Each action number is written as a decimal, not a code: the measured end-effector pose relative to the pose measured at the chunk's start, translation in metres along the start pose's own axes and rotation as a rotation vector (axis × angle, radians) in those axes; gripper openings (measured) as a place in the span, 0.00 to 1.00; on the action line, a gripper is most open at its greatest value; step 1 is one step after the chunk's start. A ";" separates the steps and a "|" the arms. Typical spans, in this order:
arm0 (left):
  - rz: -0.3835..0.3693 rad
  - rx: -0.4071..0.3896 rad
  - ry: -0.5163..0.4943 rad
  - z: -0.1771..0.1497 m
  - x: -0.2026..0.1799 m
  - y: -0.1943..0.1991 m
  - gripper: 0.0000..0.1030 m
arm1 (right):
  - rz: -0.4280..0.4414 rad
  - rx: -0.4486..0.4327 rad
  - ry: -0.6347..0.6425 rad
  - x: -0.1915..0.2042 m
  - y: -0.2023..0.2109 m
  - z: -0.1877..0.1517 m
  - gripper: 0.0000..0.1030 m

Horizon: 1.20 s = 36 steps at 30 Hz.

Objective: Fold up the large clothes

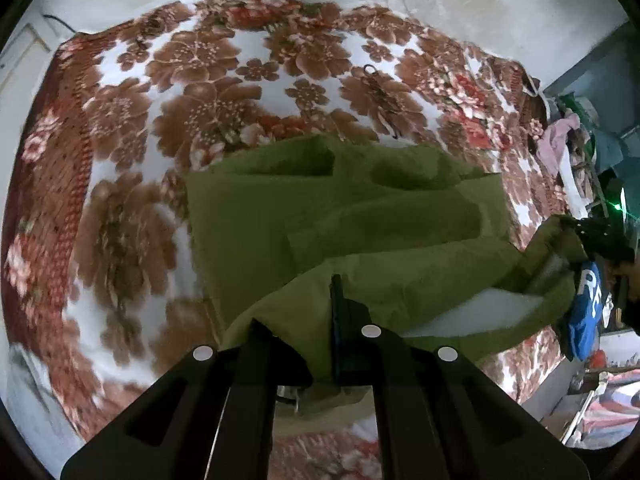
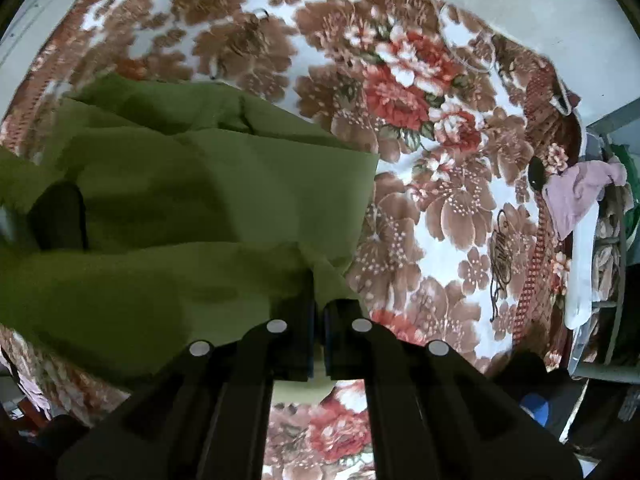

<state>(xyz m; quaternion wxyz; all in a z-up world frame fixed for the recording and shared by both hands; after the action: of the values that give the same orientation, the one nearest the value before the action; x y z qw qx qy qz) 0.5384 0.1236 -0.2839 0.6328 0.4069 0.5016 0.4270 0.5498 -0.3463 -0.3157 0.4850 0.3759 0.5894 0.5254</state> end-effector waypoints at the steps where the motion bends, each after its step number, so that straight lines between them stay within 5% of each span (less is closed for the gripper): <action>1: -0.001 0.013 0.001 0.010 0.006 -0.010 0.04 | 0.004 0.024 -0.010 -0.004 -0.012 0.011 0.03; 14: -0.089 0.201 0.173 0.103 0.079 -0.117 0.09 | -0.015 0.172 0.015 -0.017 -0.114 0.123 0.04; 15: -0.108 0.226 0.212 0.105 0.086 -0.124 0.12 | -0.003 0.190 0.008 -0.018 -0.120 0.127 0.04; 17: -0.172 0.272 0.277 0.107 0.094 -0.135 0.45 | 0.018 0.234 0.002 -0.018 -0.132 0.132 0.11; 22: -0.232 0.298 0.351 0.114 0.105 -0.132 0.78 | 0.050 0.252 0.027 -0.023 -0.127 0.140 0.21; 25: -0.240 0.263 0.386 0.123 0.115 -0.112 0.79 | 0.066 0.239 0.047 -0.026 -0.112 0.142 0.24; 31: -0.134 0.222 0.313 0.137 0.122 -0.070 0.80 | 0.111 0.228 0.044 -0.037 -0.082 0.144 0.32; 36: -0.087 0.199 0.249 0.128 0.108 -0.049 0.80 | 0.166 0.227 0.053 -0.025 -0.062 0.137 0.64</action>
<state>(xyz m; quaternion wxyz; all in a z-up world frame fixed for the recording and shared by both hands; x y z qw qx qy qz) 0.6850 0.2000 -0.3402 0.5402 0.3896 0.6330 0.3946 0.6927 -0.3452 -0.3689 0.3785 0.4620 0.6246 0.5032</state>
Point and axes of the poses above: each gripper's, at about its wrist camera, not at the fingertips, and y roughly against the way its jaws point, x to its left, z to its top, the point moved 7 cm from there along -y, roughly the way its jaws point, and after that the axes turned 5 degrees about x, right-handed, at the moved point
